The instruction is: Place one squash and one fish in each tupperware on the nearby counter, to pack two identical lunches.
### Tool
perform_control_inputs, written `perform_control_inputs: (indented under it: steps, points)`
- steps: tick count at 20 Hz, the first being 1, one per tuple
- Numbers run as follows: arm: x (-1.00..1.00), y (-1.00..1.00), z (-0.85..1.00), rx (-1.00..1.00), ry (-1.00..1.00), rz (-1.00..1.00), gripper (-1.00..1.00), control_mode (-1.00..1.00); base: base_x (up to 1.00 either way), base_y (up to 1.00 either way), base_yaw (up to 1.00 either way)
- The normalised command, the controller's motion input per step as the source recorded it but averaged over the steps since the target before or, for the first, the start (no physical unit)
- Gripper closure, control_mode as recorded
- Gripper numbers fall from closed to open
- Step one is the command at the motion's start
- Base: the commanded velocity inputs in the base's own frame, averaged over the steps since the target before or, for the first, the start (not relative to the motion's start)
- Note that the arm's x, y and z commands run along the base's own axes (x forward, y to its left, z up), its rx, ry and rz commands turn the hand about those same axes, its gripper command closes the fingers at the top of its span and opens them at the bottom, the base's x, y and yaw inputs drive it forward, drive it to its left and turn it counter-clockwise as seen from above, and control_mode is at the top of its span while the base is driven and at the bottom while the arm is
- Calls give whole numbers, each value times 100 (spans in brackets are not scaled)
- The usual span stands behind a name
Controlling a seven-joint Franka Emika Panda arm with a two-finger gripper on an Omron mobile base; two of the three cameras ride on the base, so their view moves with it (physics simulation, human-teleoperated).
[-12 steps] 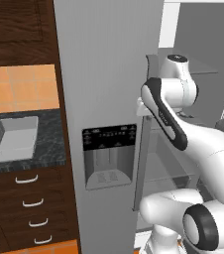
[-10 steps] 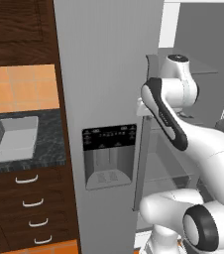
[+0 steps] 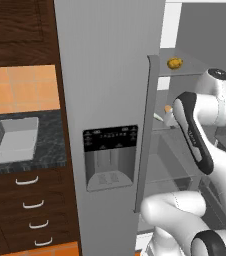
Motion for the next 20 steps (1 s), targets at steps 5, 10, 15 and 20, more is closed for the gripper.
perform_control_inputs:
  steps: [5, 10, 15, 20]
  points:
    - [0, -33, 4, -11, -15, 0, -100, -100, 0, 0, 0]
    - [0, -20, 53, -8, -46, 3, -100, -100, 0, 0, 0]
    - [0, -11, 79, 5, -29, -2, -100, -100, 0, 0, 0]
    - [9, -2, 88, 13, -13, -8, -100, -100, 0, 0, 0]
